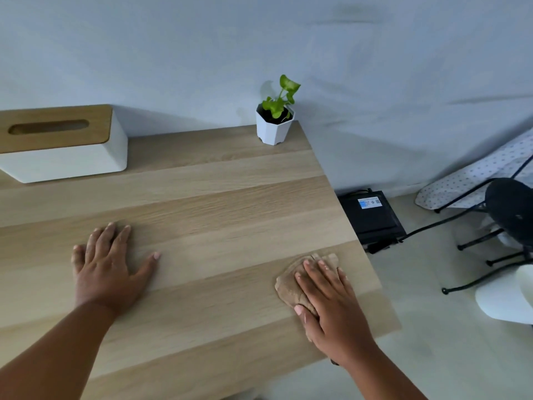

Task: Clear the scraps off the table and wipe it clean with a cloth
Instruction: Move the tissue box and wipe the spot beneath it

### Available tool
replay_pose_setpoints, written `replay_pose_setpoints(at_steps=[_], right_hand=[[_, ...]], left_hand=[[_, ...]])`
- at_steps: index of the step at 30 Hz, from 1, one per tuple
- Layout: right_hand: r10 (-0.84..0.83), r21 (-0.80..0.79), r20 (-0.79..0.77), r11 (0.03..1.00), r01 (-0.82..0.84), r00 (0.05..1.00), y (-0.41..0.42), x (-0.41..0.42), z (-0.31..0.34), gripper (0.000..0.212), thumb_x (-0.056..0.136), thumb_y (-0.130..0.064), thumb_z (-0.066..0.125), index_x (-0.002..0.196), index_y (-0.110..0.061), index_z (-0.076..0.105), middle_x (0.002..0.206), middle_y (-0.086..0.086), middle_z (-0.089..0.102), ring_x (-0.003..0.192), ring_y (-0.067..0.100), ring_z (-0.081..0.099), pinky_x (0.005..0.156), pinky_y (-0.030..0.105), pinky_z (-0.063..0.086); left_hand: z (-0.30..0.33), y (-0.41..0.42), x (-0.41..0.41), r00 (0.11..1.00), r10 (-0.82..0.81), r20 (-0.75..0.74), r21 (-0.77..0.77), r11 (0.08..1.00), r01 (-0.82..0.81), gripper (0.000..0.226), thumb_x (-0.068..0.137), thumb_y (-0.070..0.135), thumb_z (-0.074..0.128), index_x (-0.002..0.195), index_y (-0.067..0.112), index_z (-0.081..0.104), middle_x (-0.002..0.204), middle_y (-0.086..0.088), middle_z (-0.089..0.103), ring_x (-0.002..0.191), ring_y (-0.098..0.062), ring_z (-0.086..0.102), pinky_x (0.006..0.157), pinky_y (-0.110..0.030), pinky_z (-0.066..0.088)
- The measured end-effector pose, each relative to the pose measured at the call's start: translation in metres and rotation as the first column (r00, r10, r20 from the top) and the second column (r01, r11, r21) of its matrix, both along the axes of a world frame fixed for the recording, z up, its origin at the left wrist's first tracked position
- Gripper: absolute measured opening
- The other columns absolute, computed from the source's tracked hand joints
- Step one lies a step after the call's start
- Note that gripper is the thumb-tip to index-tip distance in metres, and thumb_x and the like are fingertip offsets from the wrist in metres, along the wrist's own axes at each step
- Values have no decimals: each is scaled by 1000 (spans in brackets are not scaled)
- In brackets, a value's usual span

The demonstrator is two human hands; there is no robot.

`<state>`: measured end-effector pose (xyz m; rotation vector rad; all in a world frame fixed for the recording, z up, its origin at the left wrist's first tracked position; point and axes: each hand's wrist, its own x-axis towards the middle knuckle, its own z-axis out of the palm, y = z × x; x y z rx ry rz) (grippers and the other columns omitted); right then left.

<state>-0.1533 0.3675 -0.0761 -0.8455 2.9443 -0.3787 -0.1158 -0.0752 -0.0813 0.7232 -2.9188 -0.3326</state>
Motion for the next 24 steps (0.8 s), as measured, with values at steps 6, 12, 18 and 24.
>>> replay_pose_setpoints(at_steps=[6,12,18,24], right_hand=[[-43,-2,-24,999,43,999,49,3,8,62,97,-48,47,153,-23,46,167,-6,30,157,20,22,119,56,30],[-121,2,-10,993,121,993,48,4,21,65,92,-53,47,147,-20,56,161,-3,40,152,23,34,119,55,32],[-320,-22,46,947,321,946,17,-6,37,62,89,-62,53,133,-21,68,147,-4,57,143,21,45,121,56,30],[-405,-242,277,848,472,871,-63,-20,56,67,91,-61,62,147,-25,52,151,-9,48,140,13,44,110,45,49]], left_hand=[[-2,-2,0,1000,5,7,-9,1000,-5,95,81,86,31,151,23,43,164,-5,33,155,-24,18,126,-50,10],[-4,-3,0,1000,7,14,-8,1000,-7,95,81,86,33,151,23,44,163,-5,34,155,-24,18,126,-50,10],[4,0,-1,999,-11,32,39,999,10,94,81,85,34,151,23,44,163,-7,34,155,-28,18,126,-51,6],[21,-18,-8,993,-60,101,6,998,59,92,70,88,40,134,24,58,142,-7,53,131,-37,47,112,-54,30]])
